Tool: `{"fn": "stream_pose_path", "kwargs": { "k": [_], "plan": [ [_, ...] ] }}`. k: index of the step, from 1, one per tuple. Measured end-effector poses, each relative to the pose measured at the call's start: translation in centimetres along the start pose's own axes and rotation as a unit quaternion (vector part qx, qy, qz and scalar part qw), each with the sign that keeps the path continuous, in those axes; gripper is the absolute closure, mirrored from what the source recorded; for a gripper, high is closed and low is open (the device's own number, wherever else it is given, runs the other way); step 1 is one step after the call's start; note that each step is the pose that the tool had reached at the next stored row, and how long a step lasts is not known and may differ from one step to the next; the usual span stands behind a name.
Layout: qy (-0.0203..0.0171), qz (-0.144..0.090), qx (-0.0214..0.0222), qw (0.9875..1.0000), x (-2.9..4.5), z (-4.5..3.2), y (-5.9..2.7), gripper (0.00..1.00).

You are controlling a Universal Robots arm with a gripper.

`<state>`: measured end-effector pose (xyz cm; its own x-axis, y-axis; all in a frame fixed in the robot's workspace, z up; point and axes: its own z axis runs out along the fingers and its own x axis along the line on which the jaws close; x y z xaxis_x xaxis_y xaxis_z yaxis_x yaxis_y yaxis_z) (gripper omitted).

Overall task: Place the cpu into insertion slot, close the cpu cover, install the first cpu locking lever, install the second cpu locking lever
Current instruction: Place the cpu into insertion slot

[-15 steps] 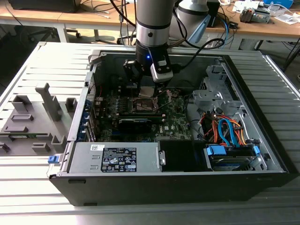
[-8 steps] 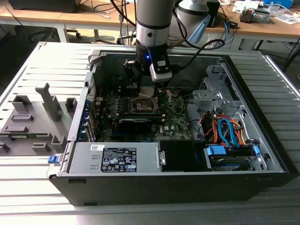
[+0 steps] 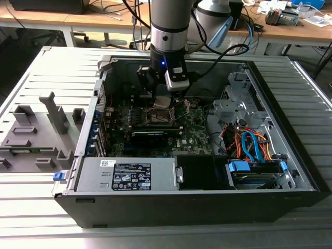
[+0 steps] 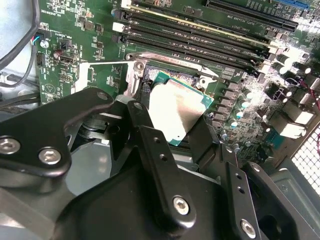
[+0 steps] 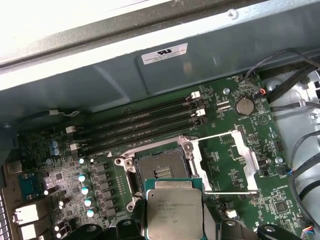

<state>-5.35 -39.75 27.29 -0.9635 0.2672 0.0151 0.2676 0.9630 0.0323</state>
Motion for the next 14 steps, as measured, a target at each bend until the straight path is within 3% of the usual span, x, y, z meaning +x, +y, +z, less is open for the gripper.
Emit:
{"fn": "stream_pose_path", "kwargs": {
  "k": [14],
  "plan": [
    [-0.0011, 0.02, 0.0014, 0.9998, 0.0, 0.02, 0.0, 0.46]
  ]
}}
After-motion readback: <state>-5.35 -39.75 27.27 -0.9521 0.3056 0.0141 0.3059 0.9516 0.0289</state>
